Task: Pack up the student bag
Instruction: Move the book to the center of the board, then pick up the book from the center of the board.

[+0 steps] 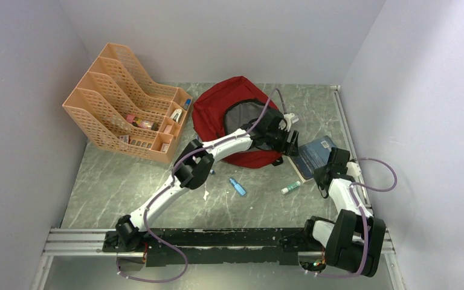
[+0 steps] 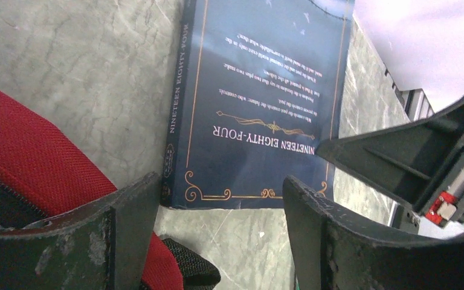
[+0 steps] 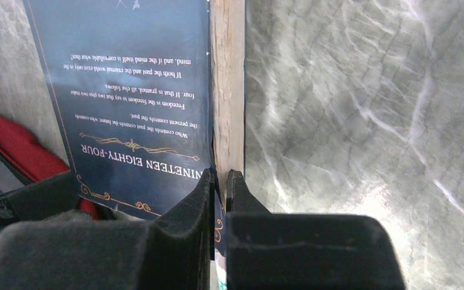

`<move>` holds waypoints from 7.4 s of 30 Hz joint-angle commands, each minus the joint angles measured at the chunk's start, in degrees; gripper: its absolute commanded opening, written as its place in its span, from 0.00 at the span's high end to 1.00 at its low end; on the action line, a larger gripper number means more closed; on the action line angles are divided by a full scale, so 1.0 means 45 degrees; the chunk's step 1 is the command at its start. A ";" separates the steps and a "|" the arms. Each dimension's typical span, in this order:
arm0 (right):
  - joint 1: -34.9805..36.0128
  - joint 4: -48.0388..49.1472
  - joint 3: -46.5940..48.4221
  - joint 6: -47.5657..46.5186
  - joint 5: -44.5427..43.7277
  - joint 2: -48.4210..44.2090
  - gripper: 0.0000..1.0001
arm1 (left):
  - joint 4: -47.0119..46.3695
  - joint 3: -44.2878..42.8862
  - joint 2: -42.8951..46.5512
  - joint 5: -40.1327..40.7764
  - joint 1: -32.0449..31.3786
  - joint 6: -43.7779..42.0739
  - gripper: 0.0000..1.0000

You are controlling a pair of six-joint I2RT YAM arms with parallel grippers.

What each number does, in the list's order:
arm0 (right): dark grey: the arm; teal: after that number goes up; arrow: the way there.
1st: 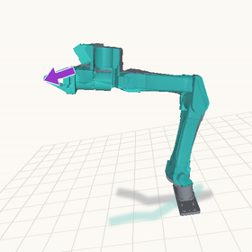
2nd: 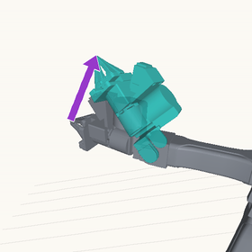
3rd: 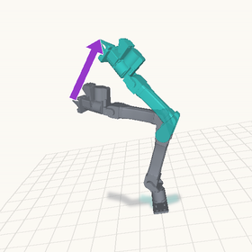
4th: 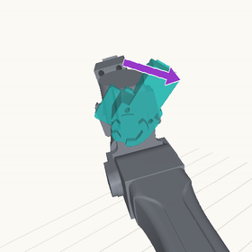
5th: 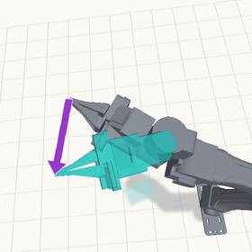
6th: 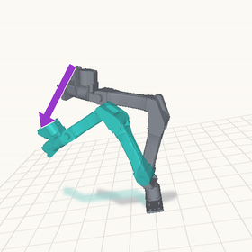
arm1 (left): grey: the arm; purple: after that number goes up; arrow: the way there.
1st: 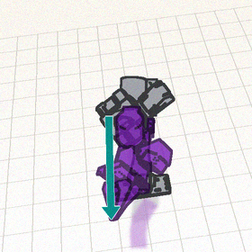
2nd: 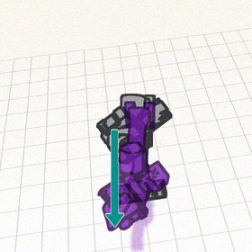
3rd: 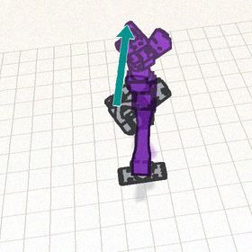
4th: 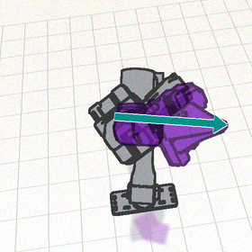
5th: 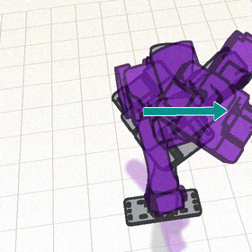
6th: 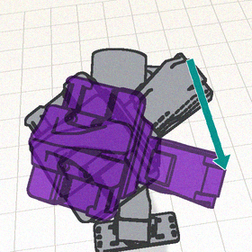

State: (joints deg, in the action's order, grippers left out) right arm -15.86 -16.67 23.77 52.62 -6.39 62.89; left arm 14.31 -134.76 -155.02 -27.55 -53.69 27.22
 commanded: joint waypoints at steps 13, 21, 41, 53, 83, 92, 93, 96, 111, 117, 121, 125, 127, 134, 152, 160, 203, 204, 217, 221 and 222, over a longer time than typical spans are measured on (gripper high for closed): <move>-0.0063 0.0576 -0.0391 -0.0968 0.0767 0.2275 1.00 | -0.0083 0.1279 0.0209 -0.4289 -0.0591 0.2114 0.39; -0.0053 0.0997 -0.0249 -0.1179 0.1197 0.2561 1.00 | -0.0791 0.1534 0.0191 -0.4282 -0.0726 0.3097 0.31; -0.0053 0.1418 -0.0204 -0.1361 0.1369 0.3089 1.00 | -0.6765 0.3174 0.0080 -0.5729 -0.0920 0.8194 0.39; -0.0062 0.1064 -0.0299 -0.1162 0.0984 0.2634 1.00 | -0.4207 0.3053 0.0503 -0.3620 -0.0359 0.6352 0.33; -0.0055 -0.1705 -0.0504 -0.1430 0.1276 -0.0547 1.00 | -0.1921 0.0648 -0.0277 0.0683 0.0607 0.3443 0.25; -0.0057 -0.1639 -0.0553 -0.1381 0.1356 -0.0656 1.00 | -0.0302 0.0010 -0.0709 0.1405 -0.0003 0.2685 0.24; -0.0056 -0.1615 -0.0548 -0.1366 0.1361 -0.0656 1.00 | 0.0040 0.0064 -0.0647 0.1546 -0.0012 0.2738 0.25; -0.0051 -0.1509 -0.0519 -0.1308 0.1345 -0.0590 1.00 | 0.1323 0.0091 -0.0504 0.1860 -0.0085 0.2558 0.26; -0.0070 -0.1145 -0.0604 -0.1132 0.1369 -0.0382 1.00 | 0.2843 0.0365 -0.0885 -0.2029 -0.0207 0.2667 0.30; -0.0051 -0.1007 -0.0671 -0.1020 0.1376 -0.0309 1.00 | -0.0181 0.1295 -0.0524 -0.3835 -0.0510 0.4395 0.32; -0.0054 -0.0989 -0.0692 -0.1030 0.1675 -0.0348 1.00 | -0.0810 0.1203 -0.0570 -0.3947 -0.0619 0.4921 0.36; -0.0067 -0.0951 -0.0707 -0.1011 0.1709 -0.0344 1.00 | -0.1648 0.1670 -0.0477 -0.4028 -0.0614 0.5663 0.40; -0.0058 -0.0922 -0.0726 -0.0991 0.1715 -0.0325 1.00 | -0.2457 0.2129 -0.0297 -0.4095 -0.0639 0.6232 0.40; -0.0070 -0.0905 -0.0726 -0.0993 0.1733 -0.0300 1.00 | -0.2324 0.1993 -0.0260 -0.3232 -0.0620 0.6370 0.54; -0.0069 -0.0945 -0.0731 -0.1063 0.1811 -0.0380 1.00 | -0.6253 0.2525 -0.0283 -0.1392 -0.0121 0.8254 0.61; -0.0051 -0.1184 -0.0462 -0.0976 0.1959 -0.1007 0.83 | -0.7667 0.2986 0.0597 -0.1586 -0.0114 0.7885 0.95; 0.2659 0.4404 0.8112 -0.5963 1.1354 -0.0019 0.02 | -0.0685 1.1607 1.5012 -0.3860 0.6209 -0.3521 0.95; 0.2771 0.4873 0.8396 -0.6026 1.1791 0.0256 0.00 | -0.0492 1.2014 1.5359 -0.3956 0.6209 -0.3763 0.95; 0.4295 0.5613 0.9418 -0.7557 1.6788 0.2211 0.00 | -0.1051 1.3289 1.7160 -0.7009 0.6076 -0.4822 0.95; 0.4843 0.5229 0.9290 -0.8002 1.7097 0.2197 0.01 | -0.1133 1.3192 1.6990 -0.7505 0.5769 -0.4955 0.95; 0.4951 0.5413 0.9220 -0.7843 1.7250 0.2213 0.02 | -0.1087 1.3130 1.6947 -0.7625 0.5670 -0.5056 0.95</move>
State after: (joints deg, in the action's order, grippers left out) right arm 4.67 5.98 64.93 18.65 65.84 73.34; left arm 16.43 -73.95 -79.05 -54.70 -26.59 6.79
